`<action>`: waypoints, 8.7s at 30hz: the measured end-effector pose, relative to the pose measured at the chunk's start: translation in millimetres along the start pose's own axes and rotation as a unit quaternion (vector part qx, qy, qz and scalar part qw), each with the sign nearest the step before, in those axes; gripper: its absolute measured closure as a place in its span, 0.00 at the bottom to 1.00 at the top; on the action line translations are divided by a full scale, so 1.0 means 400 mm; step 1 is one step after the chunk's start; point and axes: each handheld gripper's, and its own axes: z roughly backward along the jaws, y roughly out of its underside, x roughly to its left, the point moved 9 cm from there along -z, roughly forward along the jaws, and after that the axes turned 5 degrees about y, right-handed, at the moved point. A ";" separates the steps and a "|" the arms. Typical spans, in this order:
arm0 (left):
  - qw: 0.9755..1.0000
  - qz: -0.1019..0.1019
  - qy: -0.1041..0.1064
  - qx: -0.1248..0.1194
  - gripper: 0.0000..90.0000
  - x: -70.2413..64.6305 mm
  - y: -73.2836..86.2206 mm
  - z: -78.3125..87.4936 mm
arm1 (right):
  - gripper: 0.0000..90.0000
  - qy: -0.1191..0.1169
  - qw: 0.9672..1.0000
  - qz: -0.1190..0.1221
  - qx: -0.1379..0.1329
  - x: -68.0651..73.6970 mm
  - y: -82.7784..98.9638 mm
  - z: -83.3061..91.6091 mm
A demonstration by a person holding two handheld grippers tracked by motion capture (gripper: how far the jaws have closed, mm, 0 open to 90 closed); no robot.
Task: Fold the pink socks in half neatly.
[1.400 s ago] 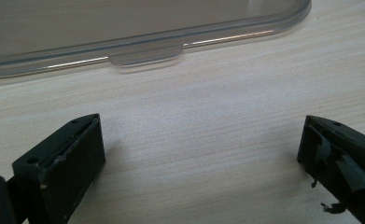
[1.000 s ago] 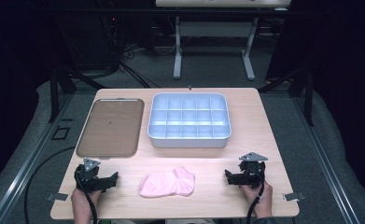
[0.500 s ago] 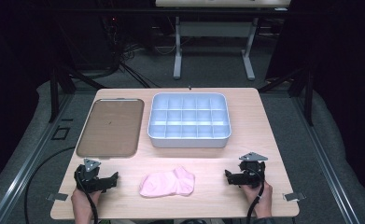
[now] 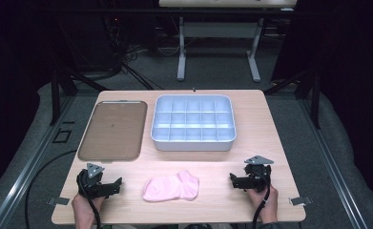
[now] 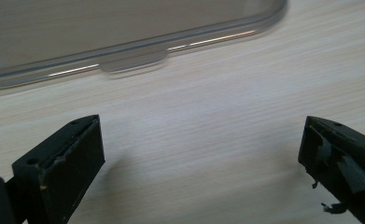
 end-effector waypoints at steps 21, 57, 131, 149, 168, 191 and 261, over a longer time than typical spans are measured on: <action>0.983 -0.080 0.161 -0.031 0.00 -0.286 -0.108 0.063 | 0.00 0.001 1.000 0.000 -0.001 -0.001 -0.001 -0.001; 0.969 -0.147 0.184 0.077 0.35 -0.503 -0.077 -0.104 | 0.01 -0.007 1.000 0.007 -0.007 0.002 -0.005 -0.004; 0.944 -0.198 0.259 0.041 0.62 -0.678 -0.149 -0.161 | 0.02 -0.008 1.000 0.010 -0.007 0.003 -0.005 -0.005; 0.979 -0.078 0.190 0.009 0.34 -0.469 -0.157 -0.076 | 0.02 -0.007 1.000 0.010 -0.006 0.003 -0.005 -0.004; 0.974 -0.094 0.201 0.036 0.71 -0.495 -0.083 -0.110 | 0.03 -0.007 1.000 0.008 -0.008 0.003 -0.006 -0.003; 0.972 -0.082 0.221 0.001 0.89 -0.488 -0.069 -0.112 | 0.08 -0.007 1.000 0.010 -0.005 0.002 -0.004 0.003; 0.972 -0.080 0.219 -0.003 0.89 -0.483 -0.069 -0.115 | 0.93 -0.105 0.993 0.010 0.052 0.221 0.029 0.092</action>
